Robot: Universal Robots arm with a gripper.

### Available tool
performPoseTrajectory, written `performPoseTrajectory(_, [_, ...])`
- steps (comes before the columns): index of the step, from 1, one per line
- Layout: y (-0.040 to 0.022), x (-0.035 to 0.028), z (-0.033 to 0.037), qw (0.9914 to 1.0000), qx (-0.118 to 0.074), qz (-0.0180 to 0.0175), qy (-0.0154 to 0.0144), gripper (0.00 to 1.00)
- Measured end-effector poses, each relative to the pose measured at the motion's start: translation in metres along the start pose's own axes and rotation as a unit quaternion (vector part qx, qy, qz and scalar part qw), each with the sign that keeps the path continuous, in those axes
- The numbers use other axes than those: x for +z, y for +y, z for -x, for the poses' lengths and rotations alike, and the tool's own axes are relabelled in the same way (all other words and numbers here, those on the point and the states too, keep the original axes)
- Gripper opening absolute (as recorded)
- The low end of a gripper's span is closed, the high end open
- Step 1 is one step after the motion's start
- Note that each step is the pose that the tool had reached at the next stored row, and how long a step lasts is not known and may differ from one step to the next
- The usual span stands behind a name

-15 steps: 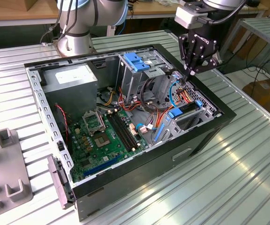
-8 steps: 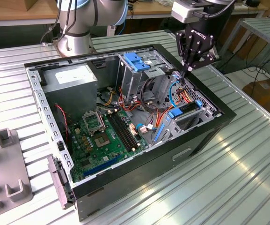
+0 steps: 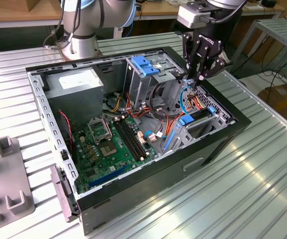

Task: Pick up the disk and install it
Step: 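Insert the second disk wire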

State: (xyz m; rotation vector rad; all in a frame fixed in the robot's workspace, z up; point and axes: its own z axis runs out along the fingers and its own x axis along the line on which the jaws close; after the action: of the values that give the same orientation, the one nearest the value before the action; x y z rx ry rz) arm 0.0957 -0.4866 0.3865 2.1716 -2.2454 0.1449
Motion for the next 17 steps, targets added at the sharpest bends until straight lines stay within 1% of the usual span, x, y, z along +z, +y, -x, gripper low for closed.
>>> performPoseTrajectory(2, [0.0002,0.0026,0.0021,1.00000,0.000,0.0000,0.0004,0.36])
performPoseTrajectory(3, [0.0003,0.0037,0.0027,1.00000,0.000,0.0000,0.0012,0.36])
performPoseTrajectory(5, [0.0004,0.0048,0.0030,0.99999,0.000,-0.0001,0.0042,0.36])
performPoseTrajectory(6, [0.0004,0.0053,0.0031,0.99998,0.000,-0.0003,0.0066,0.36])
performPoseTrajectory(7, [0.0004,0.0055,0.0031,0.99997,0.000,-0.0003,0.0083,0.35])
performPoseTrajectory(9, [0.0004,0.0060,0.0031,0.99994,-0.001,-0.0004,0.0107,0.22])
performPoseTrajectory(10, [0.0005,0.0063,0.0032,0.99990,-0.001,-0.0005,0.0144,0.11])
performPoseTrajectory(12, [0.0005,0.0075,0.0032,0.99971,-0.001,-0.0009,0.0241,0.11])
performPoseTrajectory(13, [0.0006,0.0087,0.0033,0.99961,-0.002,-0.0010,0.0280,0.11])
performPoseTrajectory(14, [0.0006,0.0093,0.0034,0.99954,-0.002,-0.0011,0.0302,0.18])
performPoseTrajectory(15, [0.0007,0.0102,0.0035,0.99947,-0.002,-0.0012,0.0326,0.18])
performPoseTrajectory(16, [0.0008,0.0116,0.0036,0.99936,-0.002,-0.0013,0.0358,0.19])
performPoseTrajectory(17, [0.0008,0.0124,0.0036,0.99928,-0.002,-0.0013,0.0378,0.25])
